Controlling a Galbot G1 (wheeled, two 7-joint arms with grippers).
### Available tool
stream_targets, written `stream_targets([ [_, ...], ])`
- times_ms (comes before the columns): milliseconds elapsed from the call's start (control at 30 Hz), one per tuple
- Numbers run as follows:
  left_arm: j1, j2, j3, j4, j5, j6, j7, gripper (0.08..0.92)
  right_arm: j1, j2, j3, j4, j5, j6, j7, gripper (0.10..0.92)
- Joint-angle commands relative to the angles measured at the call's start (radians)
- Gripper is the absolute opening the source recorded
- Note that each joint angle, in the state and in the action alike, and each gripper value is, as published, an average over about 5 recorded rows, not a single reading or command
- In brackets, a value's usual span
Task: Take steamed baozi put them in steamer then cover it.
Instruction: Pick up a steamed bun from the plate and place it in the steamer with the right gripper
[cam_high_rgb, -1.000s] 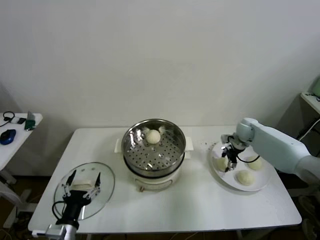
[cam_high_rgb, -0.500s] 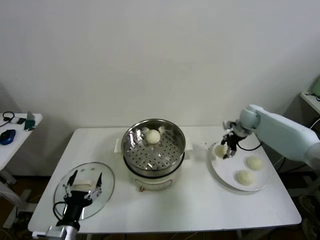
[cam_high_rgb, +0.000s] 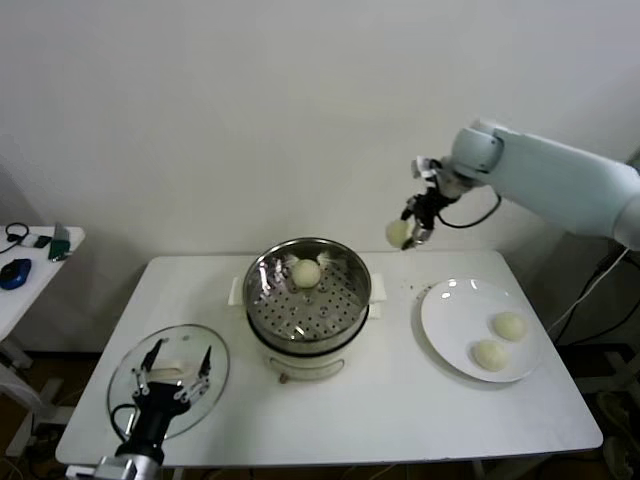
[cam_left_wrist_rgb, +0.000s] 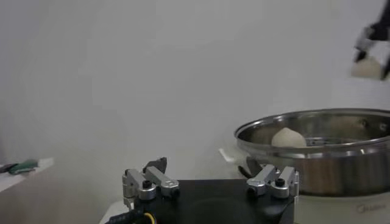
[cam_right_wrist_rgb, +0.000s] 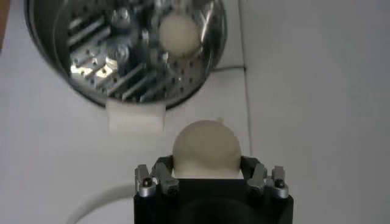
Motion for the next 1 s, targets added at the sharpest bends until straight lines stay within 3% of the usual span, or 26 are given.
stream_targets([
  [33,0.015,0.01,0.003,-0.015,0.003,-0.009,0.0,0.823,0.133,0.263,-0.092,0.014,0.241,-0.056,0.07,0.705],
  [400,0.033,0.034,-0.014,-0.027,-0.007,-0.019,-0.001,0.823,0.048,0.437,-0.092,-0.009,0.281,-0.093,0.151,0.712],
  [1000,0.034,0.035,-0.021,-0.026,-0.016,-0.018,-0.002,0.823,-0.106,0.477,-0.153,0.002,0.214,-0.11,0.189,0.719],
])
